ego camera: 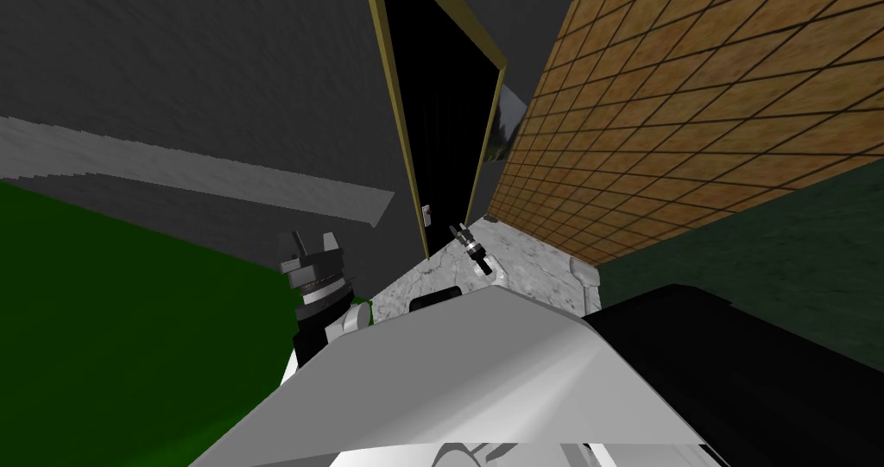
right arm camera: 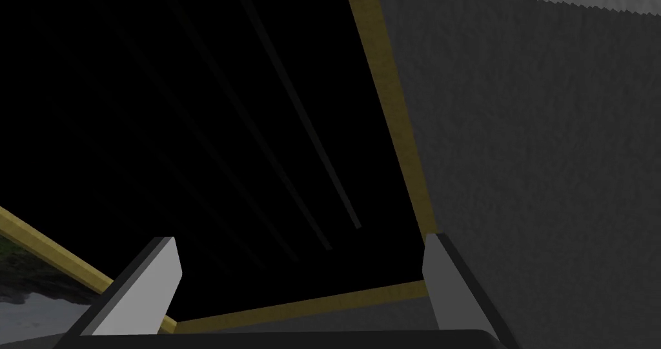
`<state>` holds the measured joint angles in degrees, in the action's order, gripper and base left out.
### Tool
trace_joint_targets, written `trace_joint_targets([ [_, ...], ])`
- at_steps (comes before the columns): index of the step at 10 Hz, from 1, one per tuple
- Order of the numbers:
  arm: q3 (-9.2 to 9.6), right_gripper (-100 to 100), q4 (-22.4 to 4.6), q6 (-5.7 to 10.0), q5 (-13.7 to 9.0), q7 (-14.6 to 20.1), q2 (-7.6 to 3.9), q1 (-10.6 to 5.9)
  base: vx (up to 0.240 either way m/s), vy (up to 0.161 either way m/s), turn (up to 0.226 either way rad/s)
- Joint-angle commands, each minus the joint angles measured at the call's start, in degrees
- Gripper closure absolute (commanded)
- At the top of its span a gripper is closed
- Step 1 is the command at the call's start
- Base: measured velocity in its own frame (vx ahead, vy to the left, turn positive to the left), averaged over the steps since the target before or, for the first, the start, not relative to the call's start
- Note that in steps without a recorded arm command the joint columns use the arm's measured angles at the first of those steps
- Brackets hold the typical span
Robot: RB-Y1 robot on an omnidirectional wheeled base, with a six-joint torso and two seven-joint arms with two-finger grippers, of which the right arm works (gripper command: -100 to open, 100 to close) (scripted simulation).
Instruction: Pull the door open
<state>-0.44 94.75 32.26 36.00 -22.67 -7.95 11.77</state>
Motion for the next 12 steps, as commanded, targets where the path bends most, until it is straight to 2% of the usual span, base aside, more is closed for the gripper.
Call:
trace_joint_targets([
  [1,0.00,-100,-1.84,0.31,1.53,-0.69,-0.13,-0.92,0.110,0.033,-0.013],
  [5,0.13,-100,-7.09,1.13,6.71,-2.70,-0.75,-3.34,0.127,0.032,-0.019],
  [7,0.15,-100,-7.89,1.26,7.50,-3.01,-0.84,-3.71,0.096,0.026,-0.006],
  [12,0.29,-100,-13.69,2.19,13.26,-5.26,-1.43,-6.39,0.124,0.039,-0.018],
])
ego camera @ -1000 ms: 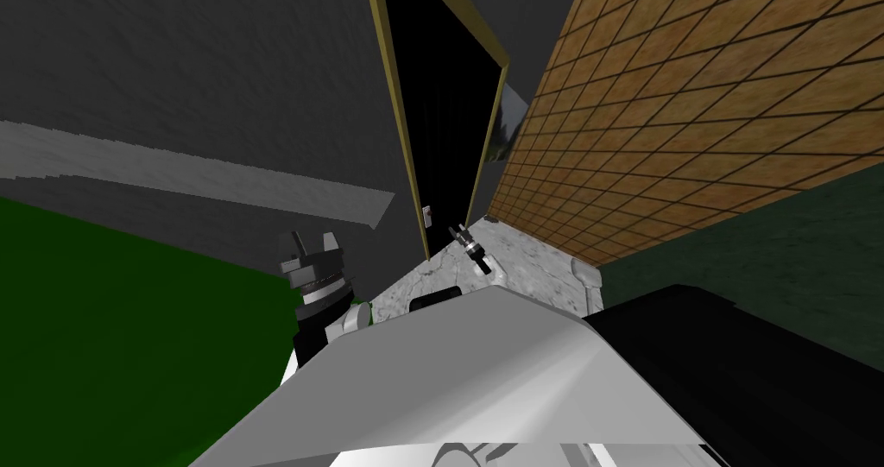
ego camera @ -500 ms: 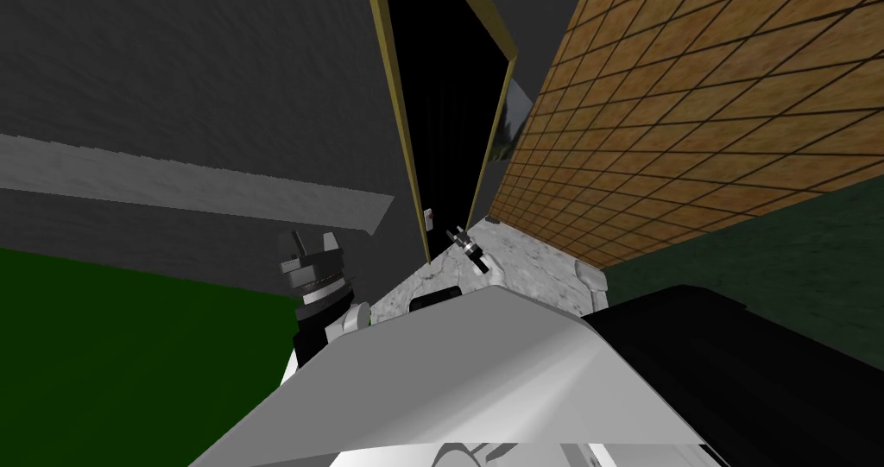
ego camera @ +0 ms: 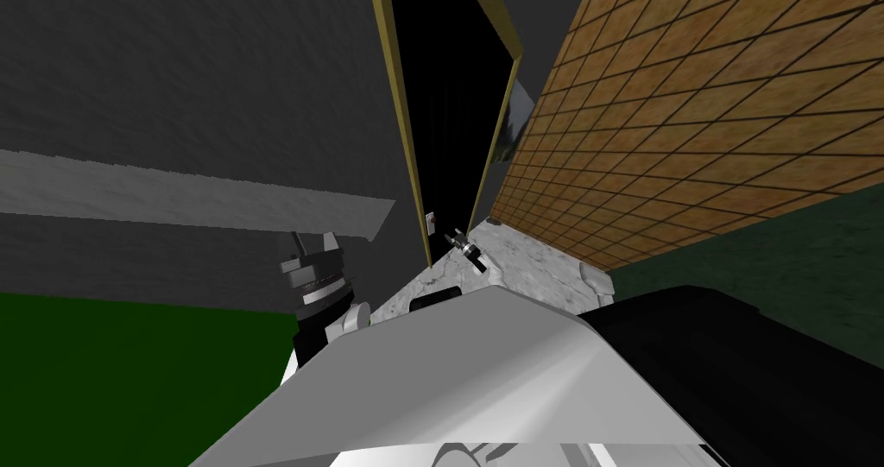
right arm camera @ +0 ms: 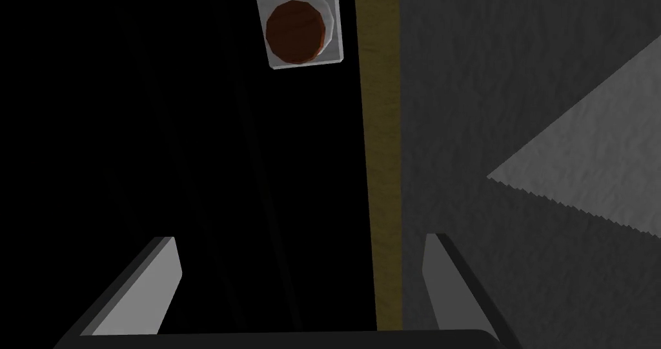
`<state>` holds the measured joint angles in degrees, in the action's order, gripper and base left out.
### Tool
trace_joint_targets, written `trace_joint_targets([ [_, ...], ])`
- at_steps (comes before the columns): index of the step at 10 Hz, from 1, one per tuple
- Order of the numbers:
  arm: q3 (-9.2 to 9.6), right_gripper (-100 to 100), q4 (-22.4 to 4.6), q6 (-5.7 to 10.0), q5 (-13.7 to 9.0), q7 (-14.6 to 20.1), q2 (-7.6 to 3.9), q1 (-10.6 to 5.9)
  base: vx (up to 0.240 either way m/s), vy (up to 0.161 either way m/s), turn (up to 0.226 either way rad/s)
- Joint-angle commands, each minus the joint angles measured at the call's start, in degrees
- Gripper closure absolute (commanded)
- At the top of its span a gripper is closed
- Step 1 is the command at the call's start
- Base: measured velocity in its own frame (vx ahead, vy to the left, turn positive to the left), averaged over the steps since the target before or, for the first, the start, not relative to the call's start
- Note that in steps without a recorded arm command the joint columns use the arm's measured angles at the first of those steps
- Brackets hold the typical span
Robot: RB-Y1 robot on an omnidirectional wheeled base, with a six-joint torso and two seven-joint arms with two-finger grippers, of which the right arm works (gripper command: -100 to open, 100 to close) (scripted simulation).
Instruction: Pull the door open
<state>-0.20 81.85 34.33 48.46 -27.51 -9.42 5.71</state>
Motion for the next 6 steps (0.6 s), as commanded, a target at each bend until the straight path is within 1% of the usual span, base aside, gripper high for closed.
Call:
trace_joint_targets([
  [1,0.08,-100,-1.90,0.29,1.89,-0.84,-0.05,-0.85,0.146,0.029,-0.017],
  [3,0.14,-100,-4.24,0.66,4.22,-1.75,-0.26,-1.93,0.142,0.032,-0.016],
  [5,0.18,-100,-6.05,0.94,6.00,-2.44,-0.39,-2.77,0.129,0.028,-0.015],
  [6,0.15,-100,-5.41,0.76,5.35,-2.01,-0.48,-2.56,0.056,0.010,-0.002],
])
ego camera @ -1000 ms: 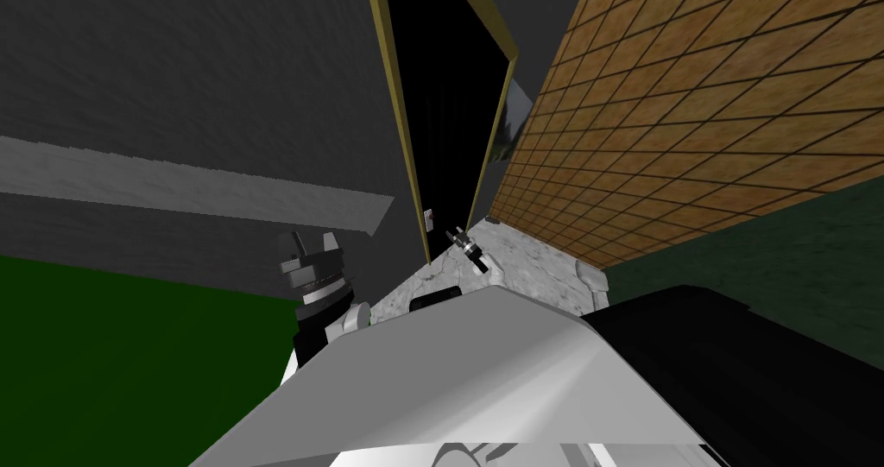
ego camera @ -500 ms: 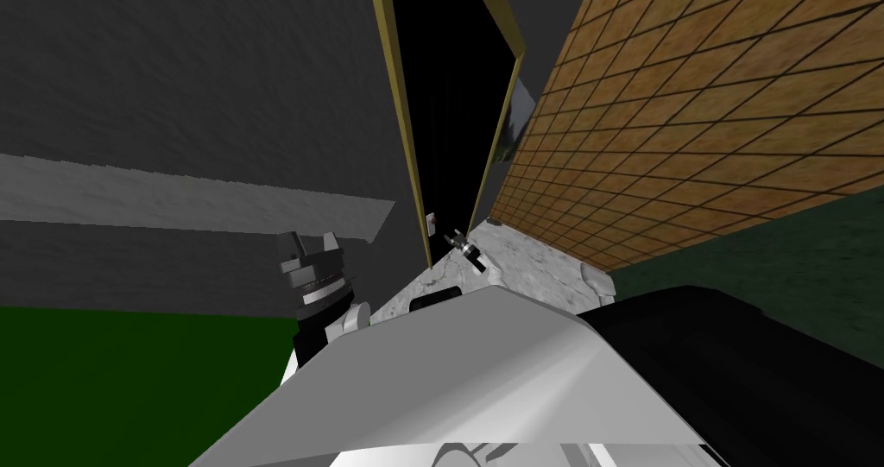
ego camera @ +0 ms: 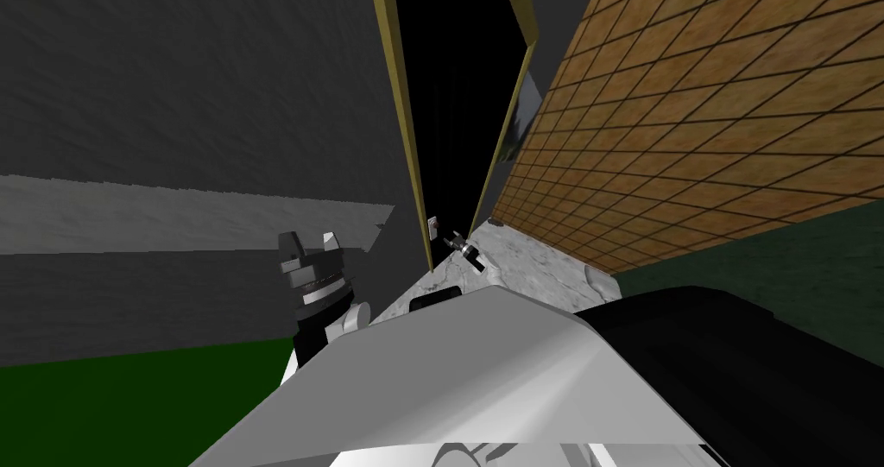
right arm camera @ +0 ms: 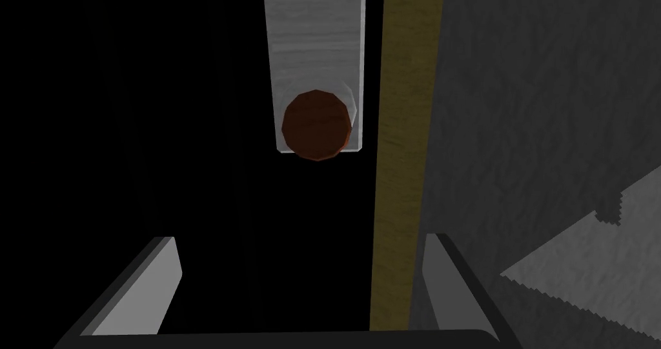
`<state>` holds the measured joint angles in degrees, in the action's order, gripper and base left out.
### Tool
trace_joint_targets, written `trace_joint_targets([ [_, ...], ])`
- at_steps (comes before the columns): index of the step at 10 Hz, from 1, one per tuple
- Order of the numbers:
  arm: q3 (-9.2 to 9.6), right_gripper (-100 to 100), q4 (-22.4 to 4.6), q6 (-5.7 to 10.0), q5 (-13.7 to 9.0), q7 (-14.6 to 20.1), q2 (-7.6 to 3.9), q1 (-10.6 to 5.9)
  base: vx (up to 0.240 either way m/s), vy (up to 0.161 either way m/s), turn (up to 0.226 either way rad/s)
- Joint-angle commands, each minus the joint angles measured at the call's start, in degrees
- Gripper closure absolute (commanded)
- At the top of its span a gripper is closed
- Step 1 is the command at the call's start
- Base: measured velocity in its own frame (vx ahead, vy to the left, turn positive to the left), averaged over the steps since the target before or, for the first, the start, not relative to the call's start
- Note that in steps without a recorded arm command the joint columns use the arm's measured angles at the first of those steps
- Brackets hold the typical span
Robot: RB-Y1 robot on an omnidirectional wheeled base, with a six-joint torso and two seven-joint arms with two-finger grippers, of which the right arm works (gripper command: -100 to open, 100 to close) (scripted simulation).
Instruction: Pull the door open
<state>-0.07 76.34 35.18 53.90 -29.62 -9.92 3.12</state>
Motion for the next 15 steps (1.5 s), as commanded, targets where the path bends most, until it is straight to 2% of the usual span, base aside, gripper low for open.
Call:
trace_joint_targets([
  [1,-1.66,-100,-0.94,-0.18,-0.50,-0.46,-0.10,-0.41,0.001,0.044,0.295],
  [2,-2.48,-100,-1.40,-0.27,-0.74,-0.68,-0.16,-0.62,-0.004,0.055,0.285],
  [3,-4.42,-100,-2.47,-0.49,-1.31,-1.21,-0.29,-1.11,0.006,0.070,0.320],
  [5,-6.65,-100,-3.68,-0.74,-1.97,-1.81,-0.45,-1.66,0.022,0.068,0.248],
  [6,-9.00,-100,-4.95,-1.02,-2.68,-2.43,-0.63,-2.25,0.047,0.069,0.380],
  [7,-9.00,-100,-4.95,-1.02,-2.68,-2.43,-0.63,-2.25,0.046,0.034,0.129],
  [10,-12.39,-100,-6.74,-1.44,-3.70,-3.30,-0.89,-3.11,0.051,0.015,0.174],
  [11,-14.29,-100,-7.73,-1.69,-4.27,-3.77,-1.04,-3.59,0.078,0.022,0.363],
  [13,-16.20,-100,-8.70,-1.93,-4.85,-4.25,-1.21,-4.07,0.081,0.008,0.236],
  [14,-15.61,-100,-8.69,-1.75,-4.70,-4.06,-1.18,-4.11,0.032,-0.002,0.035],
  [15,-15.61,100,-8.69,-1.75,-4.70,-4.06,-1.18,-4.11,-0.002,0.000,-0.034],
])
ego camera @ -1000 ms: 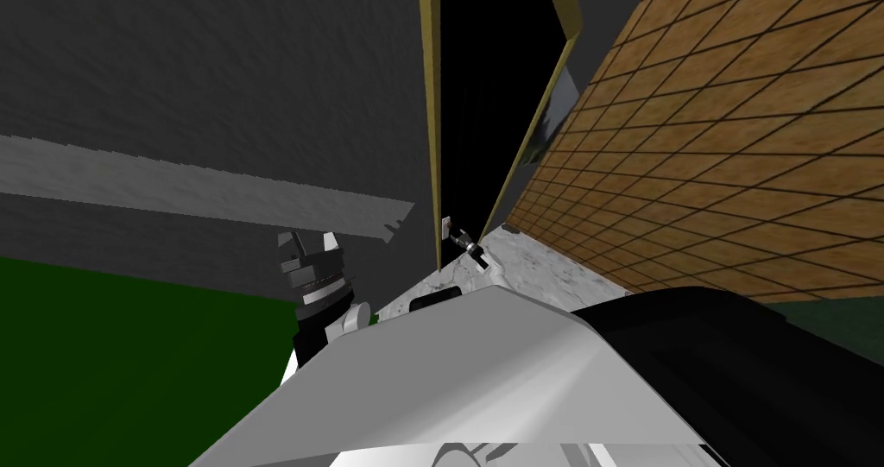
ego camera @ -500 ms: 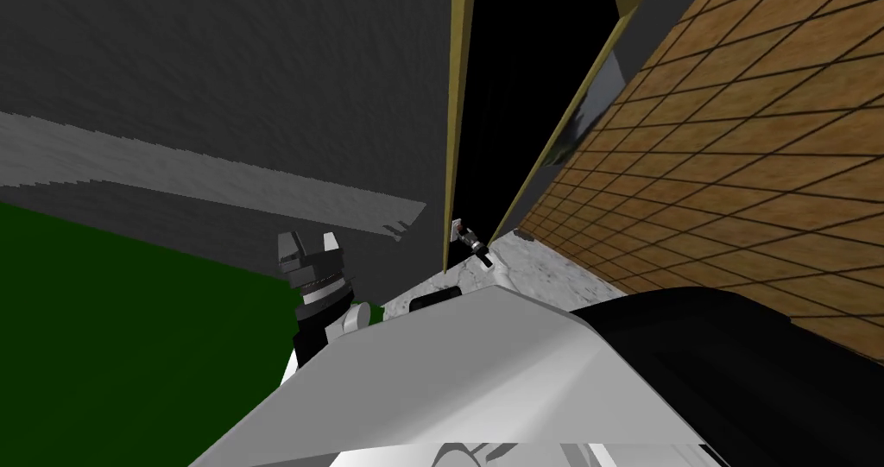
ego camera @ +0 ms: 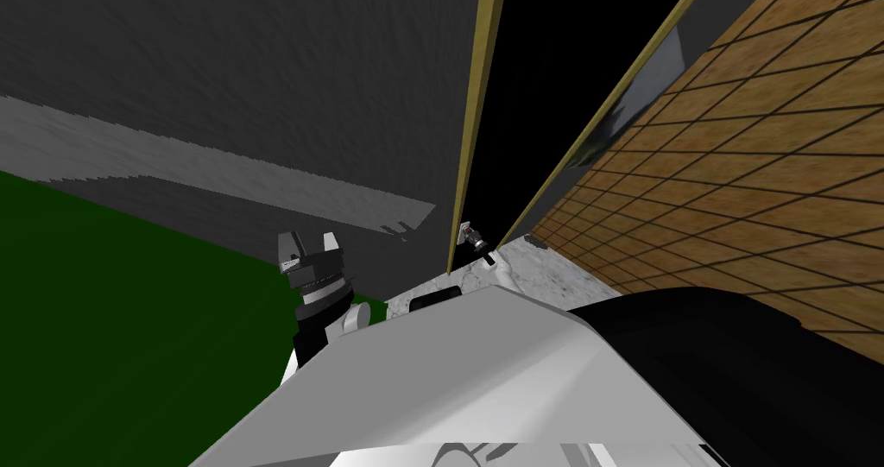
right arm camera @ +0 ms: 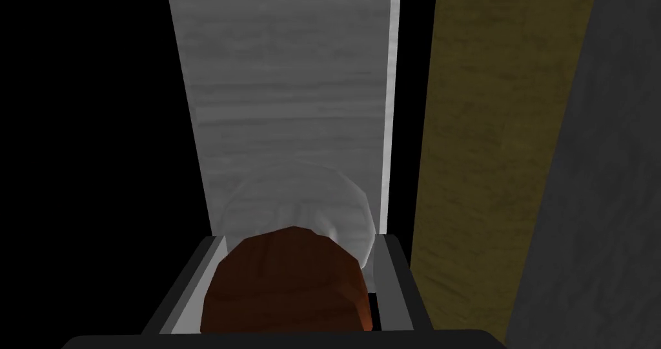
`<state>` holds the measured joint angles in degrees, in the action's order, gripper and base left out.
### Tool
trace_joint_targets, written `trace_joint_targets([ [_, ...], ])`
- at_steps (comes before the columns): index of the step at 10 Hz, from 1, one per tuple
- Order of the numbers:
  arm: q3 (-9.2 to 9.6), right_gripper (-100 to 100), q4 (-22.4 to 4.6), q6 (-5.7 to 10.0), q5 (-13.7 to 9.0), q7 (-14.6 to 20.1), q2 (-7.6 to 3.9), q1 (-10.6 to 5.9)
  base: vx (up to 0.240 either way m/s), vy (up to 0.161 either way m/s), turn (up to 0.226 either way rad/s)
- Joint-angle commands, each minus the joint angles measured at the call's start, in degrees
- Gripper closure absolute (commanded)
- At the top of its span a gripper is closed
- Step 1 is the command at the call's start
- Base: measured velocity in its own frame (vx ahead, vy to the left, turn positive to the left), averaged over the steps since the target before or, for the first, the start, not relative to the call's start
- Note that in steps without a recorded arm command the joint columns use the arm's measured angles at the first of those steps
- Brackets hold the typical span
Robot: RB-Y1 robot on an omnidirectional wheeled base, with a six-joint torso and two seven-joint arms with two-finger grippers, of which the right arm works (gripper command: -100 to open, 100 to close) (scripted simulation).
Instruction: Pull the door open
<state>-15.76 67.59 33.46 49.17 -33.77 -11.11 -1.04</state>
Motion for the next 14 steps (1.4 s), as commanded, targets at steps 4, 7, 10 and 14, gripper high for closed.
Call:
trace_joint_targets([
  [4,0.08,100,0.06,-0.03,0.02,0.10,0.01,0.04,-0.004,-0.001,-0.001],
  [7,0.46,100,-0.39,-0.24,-2.12,2.39,-0.20,-0.36,-0.026,-0.023,0.049],
  [10,0.99,100,-0.95,-0.42,-4.85,5.31,-0.38,-0.83,-0.052,-0.035,0.069],
  [14,2.01,100,-2.01,-0.76,-10.02,10.81,-0.71,-1.70,-0.066,-0.048,0.094],
])
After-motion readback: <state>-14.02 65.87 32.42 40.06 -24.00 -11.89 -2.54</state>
